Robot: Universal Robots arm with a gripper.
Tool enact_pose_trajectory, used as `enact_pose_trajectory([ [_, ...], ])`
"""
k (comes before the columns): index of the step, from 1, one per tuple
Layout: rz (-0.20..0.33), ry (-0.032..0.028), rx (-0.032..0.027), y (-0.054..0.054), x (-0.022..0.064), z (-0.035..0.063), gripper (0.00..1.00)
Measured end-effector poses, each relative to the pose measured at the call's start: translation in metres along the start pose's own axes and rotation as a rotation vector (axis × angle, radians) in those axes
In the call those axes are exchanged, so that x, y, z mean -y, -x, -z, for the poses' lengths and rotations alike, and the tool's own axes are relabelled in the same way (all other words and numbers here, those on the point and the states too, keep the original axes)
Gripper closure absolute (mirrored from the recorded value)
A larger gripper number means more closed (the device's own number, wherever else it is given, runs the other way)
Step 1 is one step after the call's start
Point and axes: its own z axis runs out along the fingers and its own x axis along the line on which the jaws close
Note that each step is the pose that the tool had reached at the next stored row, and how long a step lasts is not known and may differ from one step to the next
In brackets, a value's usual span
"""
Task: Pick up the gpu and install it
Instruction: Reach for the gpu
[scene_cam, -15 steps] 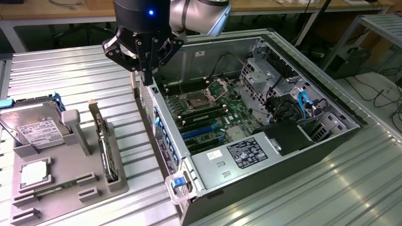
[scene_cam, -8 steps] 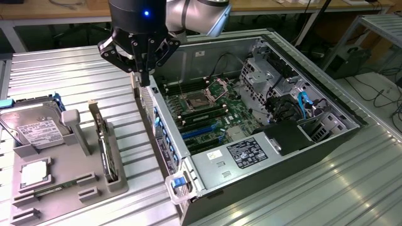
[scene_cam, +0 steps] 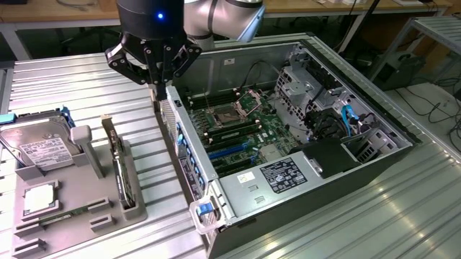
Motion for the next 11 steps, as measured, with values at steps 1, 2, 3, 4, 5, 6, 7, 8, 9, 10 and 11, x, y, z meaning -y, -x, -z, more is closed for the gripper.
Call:
enact_pose_trajectory([
  [1, 0.0, 0.0, 0.0001, -0.002, 0.0, 0.0, 0.89],
  [2, 0.0, 0.0001, 0.0001, -0.004, 0.0, 0.0, 0.89],
  [3, 0.0, 0.0001, 0.0001, -0.005, 0.0, 0.0001, 0.89],
  [4, 0.0, 0.0, 0.0, -0.007, 0.0001, 0.0001, 0.89],
  [5, 0.0, 0.0, 0.0, -0.009, 0.0001, 0.0002, 0.89],
  [6, 0.0, 0.0, 0.0, -0.01, 0.0002, 0.0002, 0.89],
  [7, 0.0, 0.0, -0.0001, -0.011, 0.0003, 0.0002, 0.89],
  [8, 0.0, 0.0, -0.0001, -0.013, 0.0005, 0.0003, 0.89],
  [9, 0.0, 0.0, 0.0, -0.014, 0.0007, 0.0003, 0.89],
  [10, 0.0, 0.0, -0.0001, -0.015, 0.001, 0.0003, 0.89],
  [11, 0.001, 0.0, 0.0, -0.016, 0.0014, 0.0003, 0.89],
])
